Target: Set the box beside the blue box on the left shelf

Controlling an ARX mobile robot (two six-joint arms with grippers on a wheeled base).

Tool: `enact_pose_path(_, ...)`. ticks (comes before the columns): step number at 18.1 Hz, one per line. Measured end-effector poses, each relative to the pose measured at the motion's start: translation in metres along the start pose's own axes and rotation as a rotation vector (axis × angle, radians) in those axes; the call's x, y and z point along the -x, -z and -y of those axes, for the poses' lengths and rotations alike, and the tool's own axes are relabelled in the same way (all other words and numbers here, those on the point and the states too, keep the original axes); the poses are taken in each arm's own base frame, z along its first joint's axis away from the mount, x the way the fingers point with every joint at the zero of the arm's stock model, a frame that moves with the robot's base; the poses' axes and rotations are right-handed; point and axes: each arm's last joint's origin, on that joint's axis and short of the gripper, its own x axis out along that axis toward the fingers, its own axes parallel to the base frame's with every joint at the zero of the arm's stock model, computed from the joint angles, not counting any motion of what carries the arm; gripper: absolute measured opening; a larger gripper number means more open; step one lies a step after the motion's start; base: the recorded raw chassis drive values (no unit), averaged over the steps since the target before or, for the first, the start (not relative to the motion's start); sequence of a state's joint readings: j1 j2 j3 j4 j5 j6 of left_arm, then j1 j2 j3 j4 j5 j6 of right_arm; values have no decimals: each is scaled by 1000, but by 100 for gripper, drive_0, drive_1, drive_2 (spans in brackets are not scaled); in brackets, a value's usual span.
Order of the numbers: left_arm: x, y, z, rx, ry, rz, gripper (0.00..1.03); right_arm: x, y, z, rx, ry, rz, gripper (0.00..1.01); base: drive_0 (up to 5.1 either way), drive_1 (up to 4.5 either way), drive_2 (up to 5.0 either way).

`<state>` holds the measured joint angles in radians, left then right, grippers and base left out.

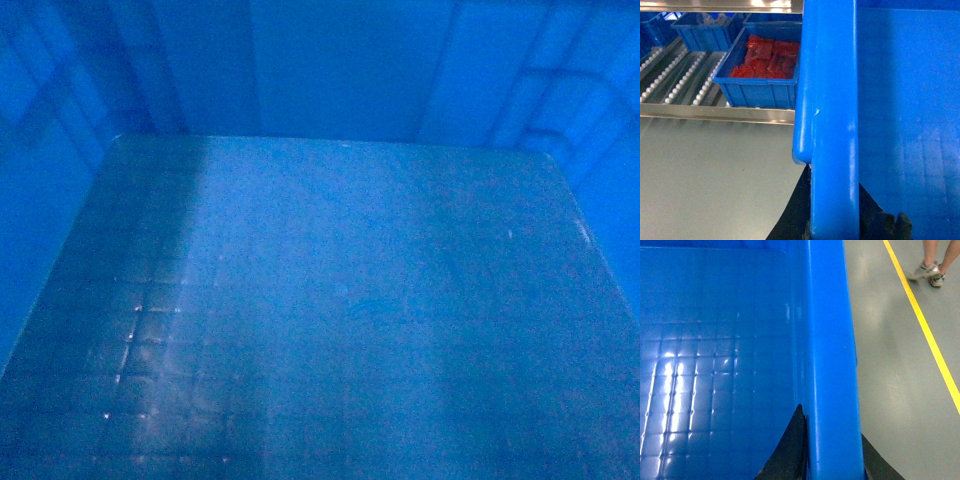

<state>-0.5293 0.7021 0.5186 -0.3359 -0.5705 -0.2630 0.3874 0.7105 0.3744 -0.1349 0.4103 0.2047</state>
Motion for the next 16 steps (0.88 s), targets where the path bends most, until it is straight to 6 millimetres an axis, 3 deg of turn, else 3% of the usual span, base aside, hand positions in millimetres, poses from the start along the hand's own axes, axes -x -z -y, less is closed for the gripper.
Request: enact_pose_path(16, 0, 0, 0, 1, -1, 2, 9, 0, 0, 0, -2, -1, 3, 10, -507, 239, 239)
